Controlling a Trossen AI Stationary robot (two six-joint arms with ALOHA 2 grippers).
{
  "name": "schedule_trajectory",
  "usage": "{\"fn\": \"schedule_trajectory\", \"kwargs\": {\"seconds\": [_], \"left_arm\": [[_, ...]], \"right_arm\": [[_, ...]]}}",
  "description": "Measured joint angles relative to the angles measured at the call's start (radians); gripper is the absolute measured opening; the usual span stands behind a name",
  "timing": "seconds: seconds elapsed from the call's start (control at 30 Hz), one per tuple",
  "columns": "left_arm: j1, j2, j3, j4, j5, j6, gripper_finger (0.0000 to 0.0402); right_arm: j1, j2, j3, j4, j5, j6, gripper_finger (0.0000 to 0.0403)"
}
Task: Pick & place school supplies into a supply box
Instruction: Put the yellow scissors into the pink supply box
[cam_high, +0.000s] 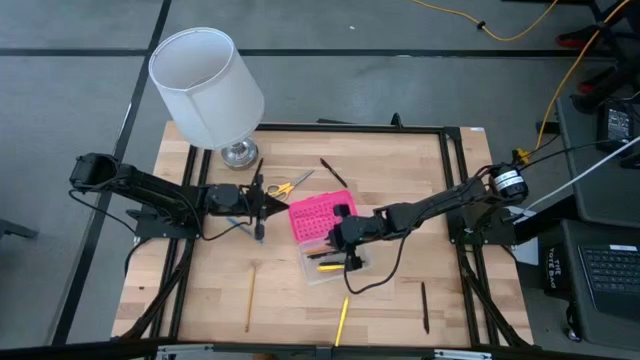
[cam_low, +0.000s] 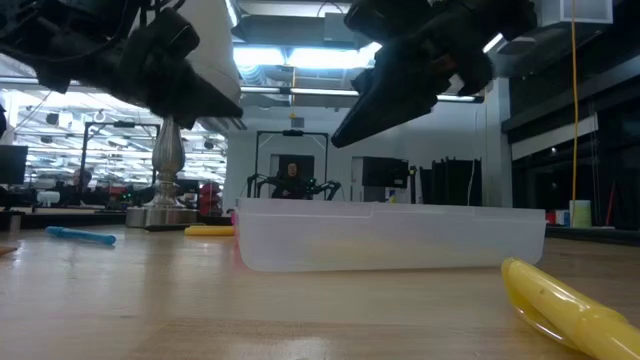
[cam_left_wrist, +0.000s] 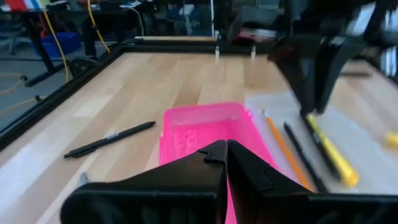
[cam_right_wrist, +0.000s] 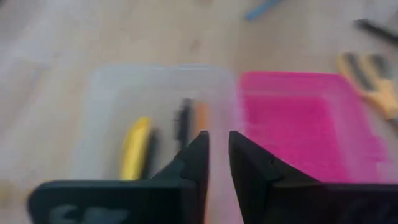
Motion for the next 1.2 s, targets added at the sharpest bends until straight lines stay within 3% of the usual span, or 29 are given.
{"fn": "schedule_trajectory", "kwargs": {"seconds": [0.13,0.27,0.53,0.7,0.87,1.07,1.2], "left_arm": [[-0.053,0.0,0.058,-0.071,-0.015,0.031,0.0003],[-0.108,0.002,0.159,-0.262,-0.13,0.035,0.0003],[-0.16,0.026,0.361,-0.797,-0.313,-0.299,0.0003],[-0.143,0.088,0.437,-0.963,-0.314,-0.398,0.0003],[-0.069,0.184,0.48,-0.971,-0.291,-0.401,0.0003],[0.026,0.256,0.518,-0.984,-0.193,-0.405,0.0005],[0.087,0.272,0.526,-0.995,-0.093,-0.444,0.0021]], "right_arm": [[-0.003,-0.008,-0.001,-0.012,-0.008,-0.032,0.001],[-0.022,-0.025,-0.001,-0.018,-0.015,-0.028,0.0012],[-0.079,-0.038,-0.131,0.156,-0.017,0.03,0.0008],[-0.127,-0.057,-0.266,0.361,-0.017,0.029,0.0004],[-0.186,-0.065,-0.36,0.55,-0.056,0.02,0.0011],[-0.236,-0.065,-0.384,0.577,-0.066,0.017,0.0005],[-0.259,-0.065,-0.384,0.576,-0.172,0.007,0.0006]]}}
